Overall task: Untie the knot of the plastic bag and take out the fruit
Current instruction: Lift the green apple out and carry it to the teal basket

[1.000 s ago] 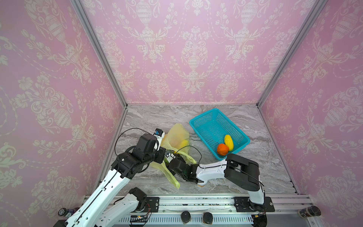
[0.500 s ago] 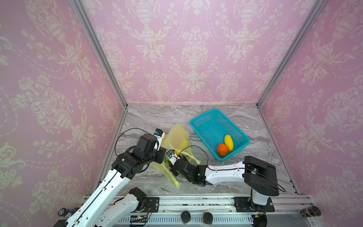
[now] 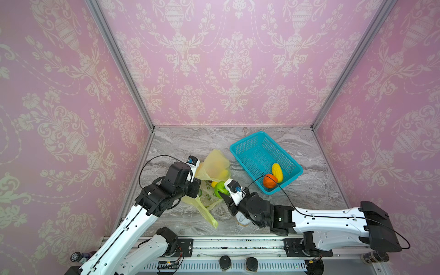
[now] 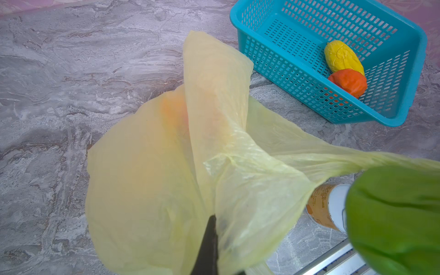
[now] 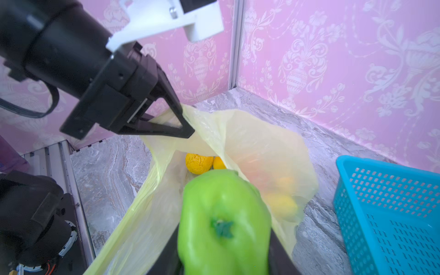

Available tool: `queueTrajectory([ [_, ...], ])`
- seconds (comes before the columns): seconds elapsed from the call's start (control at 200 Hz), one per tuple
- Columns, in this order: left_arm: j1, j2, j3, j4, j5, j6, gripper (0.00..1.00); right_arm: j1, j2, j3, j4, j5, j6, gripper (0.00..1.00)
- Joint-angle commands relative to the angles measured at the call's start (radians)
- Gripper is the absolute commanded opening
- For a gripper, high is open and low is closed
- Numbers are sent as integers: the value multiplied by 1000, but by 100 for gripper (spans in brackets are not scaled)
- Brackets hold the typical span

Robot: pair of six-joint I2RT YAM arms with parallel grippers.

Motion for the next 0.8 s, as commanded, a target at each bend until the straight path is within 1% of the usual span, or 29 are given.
queueTrajectory([
  [0.0,11,-8,-9,-5,-2,-5,0,1,-103,-50,-42,143,-6,16],
  [0.09,11,-6,-9,-4,-1,-5,0,-25,-201,-84,-83,223,17,18],
  [0.145,11,-2,-9,-4,-1,-5,0,-57,-257,-106,-114,239,46,18],
  [0.26,11,6,-7,-5,1,-4,0,-167,-343,-136,-218,243,152,18],
  [0.375,11,-1,-9,-4,-1,-4,0,-296,-368,-139,-350,244,277,17],
  [0.475,11,-1,-9,-3,1,-3,0,-421,-335,-99,-508,213,404,16],
  [0.555,11,5,-9,-3,2,-4,0,-527,-276,-58,-602,149,480,17],
  [0.635,11,8,-8,-5,2,-4,0,-626,-192,-26,-649,51,508,17],
  [0.665,11,7,-7,-5,3,-4,0,-657,-155,-15,-658,21,545,17],
  [0.796,11,-3,-9,-4,-2,-5,0,-768,9,35,-689,-110,566,15],
])
